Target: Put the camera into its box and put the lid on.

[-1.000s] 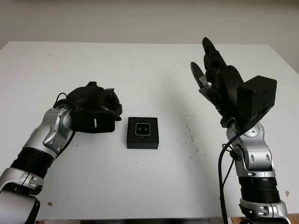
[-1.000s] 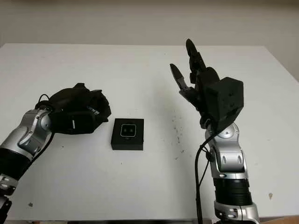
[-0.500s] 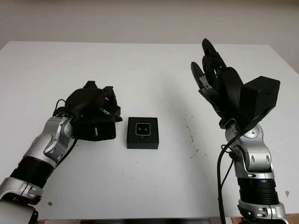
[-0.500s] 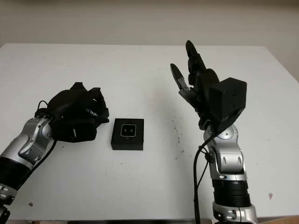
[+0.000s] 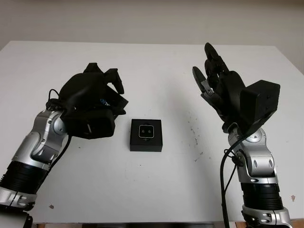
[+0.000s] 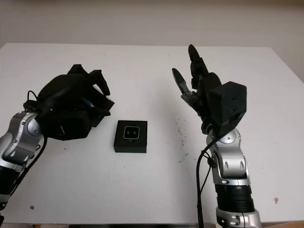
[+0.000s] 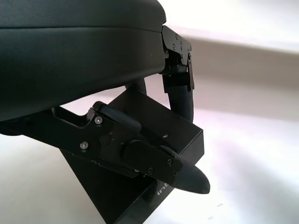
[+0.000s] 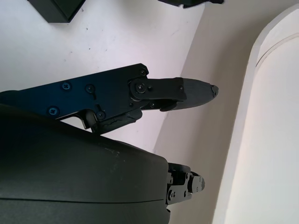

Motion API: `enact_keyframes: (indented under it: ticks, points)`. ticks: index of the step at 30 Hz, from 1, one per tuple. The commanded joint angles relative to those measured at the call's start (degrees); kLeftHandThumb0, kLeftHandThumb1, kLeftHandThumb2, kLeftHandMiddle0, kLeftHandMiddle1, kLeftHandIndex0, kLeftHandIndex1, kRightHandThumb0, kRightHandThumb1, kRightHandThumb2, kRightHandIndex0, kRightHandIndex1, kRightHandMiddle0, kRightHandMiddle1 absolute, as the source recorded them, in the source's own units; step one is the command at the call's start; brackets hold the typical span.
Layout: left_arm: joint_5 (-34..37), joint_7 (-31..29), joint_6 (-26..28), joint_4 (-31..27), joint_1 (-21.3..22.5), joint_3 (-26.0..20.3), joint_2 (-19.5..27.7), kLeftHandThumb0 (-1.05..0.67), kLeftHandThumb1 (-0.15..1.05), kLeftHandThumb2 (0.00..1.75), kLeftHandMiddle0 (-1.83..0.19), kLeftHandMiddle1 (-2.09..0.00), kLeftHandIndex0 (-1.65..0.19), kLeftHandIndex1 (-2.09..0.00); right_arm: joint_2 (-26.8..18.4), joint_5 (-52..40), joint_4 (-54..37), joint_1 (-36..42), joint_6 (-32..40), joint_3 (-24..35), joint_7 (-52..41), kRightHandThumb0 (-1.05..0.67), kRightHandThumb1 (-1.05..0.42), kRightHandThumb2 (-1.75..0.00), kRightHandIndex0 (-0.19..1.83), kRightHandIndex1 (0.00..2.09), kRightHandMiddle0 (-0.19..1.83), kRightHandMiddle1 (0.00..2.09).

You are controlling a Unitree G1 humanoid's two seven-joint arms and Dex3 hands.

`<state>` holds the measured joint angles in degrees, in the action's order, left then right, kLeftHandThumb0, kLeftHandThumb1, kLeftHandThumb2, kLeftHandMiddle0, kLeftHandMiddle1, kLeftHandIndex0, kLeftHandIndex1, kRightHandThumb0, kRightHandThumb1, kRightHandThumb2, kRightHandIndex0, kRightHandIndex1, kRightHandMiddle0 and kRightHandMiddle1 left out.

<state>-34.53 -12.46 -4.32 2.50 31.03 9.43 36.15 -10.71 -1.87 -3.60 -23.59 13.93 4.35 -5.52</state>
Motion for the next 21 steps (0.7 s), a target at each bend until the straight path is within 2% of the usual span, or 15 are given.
enact_keyframes:
  ticks: [1, 4, 9, 14, 17, 21]
  points:
    - [1.13, -0.92, -0.63, -2.10, 1.53, -1.53, 0.96, -0.08, 0.94, 0.05, -0.23, -1.64, -0.20, -1.54, -0.02, 0.39, -0.53, 0.10, -0.53, -0.26, 0.24, -0.59, -1.05, -0.33, -0.07, 0.08, 0.02, 0.08]
    - [3.97, -4.40, 0.81, -4.99, 2.22, -2.67, 0.38, -0.07, 0.92, 0.05, -0.31, -1.54, -0.26, -1.49, -0.12, 0.91, -0.53, 0.09, -0.56, -0.49, 0.25, -0.60, -1.05, -0.34, -0.06, 0.08, 0.02, 0.09]
    - [11.27, -13.71, 5.00, -8.95, 3.87, -3.64, 0.22, -0.04, 0.95, 0.06, -0.30, -1.68, -0.25, -1.58, 0.09, 1.51, -0.50, -0.05, -0.37, -0.75, 0.62, -0.60, -1.05, -0.33, -0.04, 0.09, 0.03, 0.10]
    - [15.33, -21.25, 8.63, -11.28, 4.98, -2.73, 0.58, -0.05, 0.95, 0.05, -0.30, -1.63, -0.23, -1.61, 0.09, 1.52, 0.22, -0.25, -1.46, -0.90, 0.41, -0.59, -1.05, -0.35, -0.04, 0.08, 0.03, 0.11]
    - [17.09, -24.92, 8.64, -11.77, 5.56, -2.02, 0.65, -0.08, 0.93, 0.05, -0.33, -1.62, -0.24, -1.62, 0.11, 1.20, 0.49, -0.26, -2.04, -0.79, 0.13, -0.58, -1.05, -0.35, -0.04, 0.08, 0.02, 0.11]
    - [20.07, -29.45, 10.38, -11.46, 6.68, -1.20, 0.25, -0.08, 0.93, 0.05, -0.33, -1.74, -0.24, -1.69, 0.09, 1.57, 0.50, -0.32, -2.19, -0.91, 0.39, -0.58, -1.05, -0.34, -0.03, 0.09, 0.02, 0.12]
